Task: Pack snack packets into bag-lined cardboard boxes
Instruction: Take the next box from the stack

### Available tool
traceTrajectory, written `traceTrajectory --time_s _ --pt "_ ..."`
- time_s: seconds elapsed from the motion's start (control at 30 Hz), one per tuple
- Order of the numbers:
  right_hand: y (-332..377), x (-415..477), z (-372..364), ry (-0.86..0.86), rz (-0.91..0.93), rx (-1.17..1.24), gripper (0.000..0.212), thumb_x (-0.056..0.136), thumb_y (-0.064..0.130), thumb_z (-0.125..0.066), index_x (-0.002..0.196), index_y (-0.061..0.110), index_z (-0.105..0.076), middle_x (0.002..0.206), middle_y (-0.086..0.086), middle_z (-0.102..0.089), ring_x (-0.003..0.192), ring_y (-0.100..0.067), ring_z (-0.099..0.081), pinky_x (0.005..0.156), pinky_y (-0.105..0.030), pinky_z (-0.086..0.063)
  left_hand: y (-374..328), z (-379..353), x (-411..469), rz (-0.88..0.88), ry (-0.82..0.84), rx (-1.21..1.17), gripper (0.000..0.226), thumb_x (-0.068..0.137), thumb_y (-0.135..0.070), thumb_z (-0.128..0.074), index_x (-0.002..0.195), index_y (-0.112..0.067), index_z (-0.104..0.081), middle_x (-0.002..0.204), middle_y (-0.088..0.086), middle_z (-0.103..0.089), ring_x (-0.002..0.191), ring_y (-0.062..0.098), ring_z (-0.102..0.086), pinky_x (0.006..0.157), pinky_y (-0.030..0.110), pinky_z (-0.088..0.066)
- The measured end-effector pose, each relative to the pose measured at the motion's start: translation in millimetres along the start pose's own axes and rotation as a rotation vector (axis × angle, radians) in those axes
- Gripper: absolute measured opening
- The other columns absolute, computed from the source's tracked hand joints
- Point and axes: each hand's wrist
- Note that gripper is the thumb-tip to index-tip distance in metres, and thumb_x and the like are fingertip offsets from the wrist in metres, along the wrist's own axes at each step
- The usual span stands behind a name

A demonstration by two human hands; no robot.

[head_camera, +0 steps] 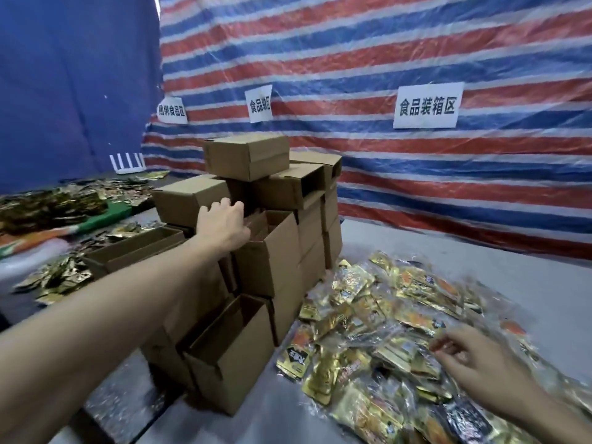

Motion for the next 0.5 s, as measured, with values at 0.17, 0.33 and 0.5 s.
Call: traceTrajectory --time_s 0.17,0.33,0.5 --pt "39 41 4 0.02 0.085 0.065 0.013 0.095 0.021 -0.064 0.09 0.033 -0.068 0.098 0.01 -0.065 0.092 0.005 -0.06 0.075 -0.02 -0.048 31 -13 43 0.146 -0.085 -0.038 0.069 0.089 -0.034 -0.069 0.146 -0.016 -0.037 0.146 0.019 -0.044 0.136 0.038 -0.041 0.108 0.053 -0.036" --pt "69 83 9 -0.019 0.157 0.141 0.016 0.095 0.017 -0.064 0.087 0.031 -0.069 0.094 0.011 -0.066 0.092 0.002 -0.06 0.074 -0.02 -0.048 21 -10 102 0.054 -0.303 0.045 0.1 0.077 -0.037 -0.081 0.151 -0.013 -0.019 0.153 0.019 -0.031 0.138 0.038 -0.037 0.112 0.052 -0.034" --pt "89 119 9 -0.091 0.239 0.236 0.018 0.093 0.015 -0.066 0.088 0.032 -0.071 0.095 0.024 -0.067 0.094 -0.001 -0.063 0.079 -0.026 -0.054 8 -23 151 -0.016 -0.364 0.147 0.124 0.071 -0.044 -0.087 0.153 -0.012 -0.001 0.159 0.019 -0.012 0.146 0.039 -0.02 0.121 0.056 -0.019"
Point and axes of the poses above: each hand's wrist, its own x-axis towards the middle knuckle, its own z-axis out of the back of the hand, y = z × x
